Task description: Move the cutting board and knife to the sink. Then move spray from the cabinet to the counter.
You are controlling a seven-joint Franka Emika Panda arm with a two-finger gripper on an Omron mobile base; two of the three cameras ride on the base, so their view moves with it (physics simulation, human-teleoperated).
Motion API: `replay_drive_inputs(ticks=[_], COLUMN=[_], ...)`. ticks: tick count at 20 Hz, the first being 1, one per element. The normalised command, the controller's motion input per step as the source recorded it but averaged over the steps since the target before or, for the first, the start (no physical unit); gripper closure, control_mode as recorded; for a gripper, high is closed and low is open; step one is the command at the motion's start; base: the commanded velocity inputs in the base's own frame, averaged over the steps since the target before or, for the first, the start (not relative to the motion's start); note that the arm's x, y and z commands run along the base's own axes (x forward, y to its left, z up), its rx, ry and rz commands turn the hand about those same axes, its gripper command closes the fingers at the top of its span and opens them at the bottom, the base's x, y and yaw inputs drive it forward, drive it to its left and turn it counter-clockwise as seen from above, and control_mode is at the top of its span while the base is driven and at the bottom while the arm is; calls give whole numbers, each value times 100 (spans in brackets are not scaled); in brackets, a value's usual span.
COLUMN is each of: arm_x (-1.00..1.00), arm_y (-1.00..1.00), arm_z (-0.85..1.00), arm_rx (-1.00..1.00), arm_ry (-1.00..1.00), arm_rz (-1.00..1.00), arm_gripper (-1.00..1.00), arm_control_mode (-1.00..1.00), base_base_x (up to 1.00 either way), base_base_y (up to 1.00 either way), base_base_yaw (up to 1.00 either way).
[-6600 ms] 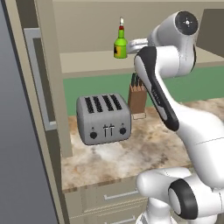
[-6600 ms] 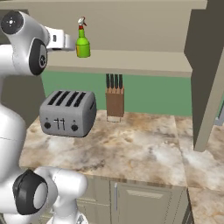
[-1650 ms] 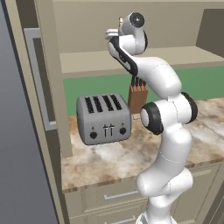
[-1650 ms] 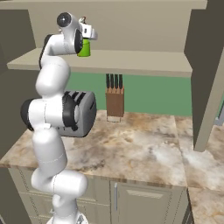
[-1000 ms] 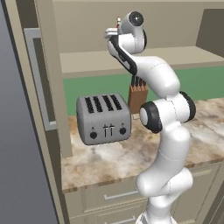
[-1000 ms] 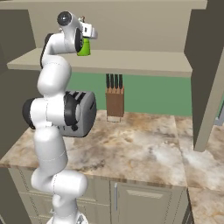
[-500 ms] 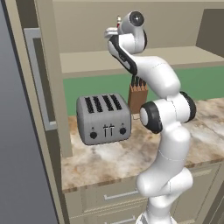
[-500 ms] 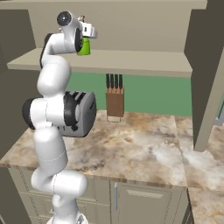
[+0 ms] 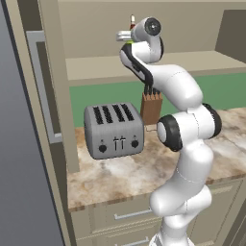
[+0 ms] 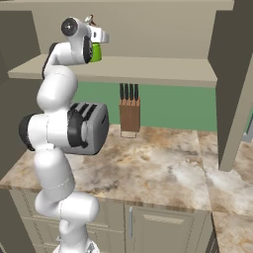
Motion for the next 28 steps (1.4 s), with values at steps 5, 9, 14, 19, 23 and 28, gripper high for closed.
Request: replay_drive_inputs(ticks=[5,9,14,19,23,28], arm_x=[-50,-56,-64,-75,-78,-78], arm_y=[-13,-19,-21,-20,-24,-30], arm_z=[4,18,14,14,9,3], arm_rx=[0,0,0,0,0,3], arm_ry=[-2,0,-1,-10,-9,-8], arm_rz=[0,0,1,11,12,13], arm_gripper=[100,100,100,100,100,100], arm_control_mode=[-100,-100,-100,-100,-100,-100], base_base_x=[0,0,0,0,0,0], base_base_y=[0,0,0,0,0,0], base_base_yaw=[0,0,0,0,0,0])
